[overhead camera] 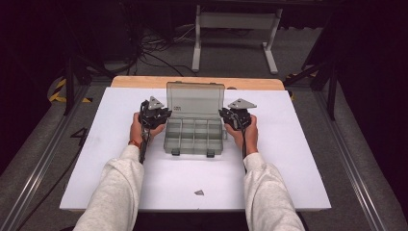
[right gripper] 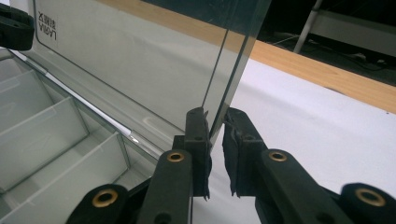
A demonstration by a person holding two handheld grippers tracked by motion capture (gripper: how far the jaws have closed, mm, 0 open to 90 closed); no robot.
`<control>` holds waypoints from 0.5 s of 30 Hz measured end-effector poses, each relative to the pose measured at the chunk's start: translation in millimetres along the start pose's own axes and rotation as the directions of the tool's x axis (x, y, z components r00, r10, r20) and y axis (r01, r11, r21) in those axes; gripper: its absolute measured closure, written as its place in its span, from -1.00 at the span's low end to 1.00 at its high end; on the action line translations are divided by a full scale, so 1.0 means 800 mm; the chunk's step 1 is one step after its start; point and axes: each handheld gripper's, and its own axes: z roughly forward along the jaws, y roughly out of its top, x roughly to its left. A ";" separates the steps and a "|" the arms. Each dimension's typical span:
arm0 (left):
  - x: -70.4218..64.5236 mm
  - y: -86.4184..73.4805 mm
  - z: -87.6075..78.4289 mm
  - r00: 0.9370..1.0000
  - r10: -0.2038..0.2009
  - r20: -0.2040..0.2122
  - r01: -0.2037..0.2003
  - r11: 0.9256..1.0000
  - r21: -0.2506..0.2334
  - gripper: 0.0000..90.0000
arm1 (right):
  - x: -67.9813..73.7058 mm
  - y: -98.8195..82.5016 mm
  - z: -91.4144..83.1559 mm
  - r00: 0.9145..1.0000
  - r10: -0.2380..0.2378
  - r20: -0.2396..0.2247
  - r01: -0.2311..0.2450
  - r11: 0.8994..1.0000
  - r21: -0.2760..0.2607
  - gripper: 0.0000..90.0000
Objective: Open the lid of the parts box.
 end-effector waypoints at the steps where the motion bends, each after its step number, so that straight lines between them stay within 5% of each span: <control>1: 0.000 -0.001 0.000 1.000 -0.005 -0.001 0.005 1.000 -0.003 0.74 | 0.000 0.000 0.000 1.000 0.003 0.000 -0.003 1.000 0.002 0.78; 15: 0.000 0.001 -0.004 1.000 -0.006 0.012 0.006 1.000 0.020 0.75 | 0.000 -0.003 0.006 1.000 -0.003 -0.011 0.003 1.000 0.031 0.79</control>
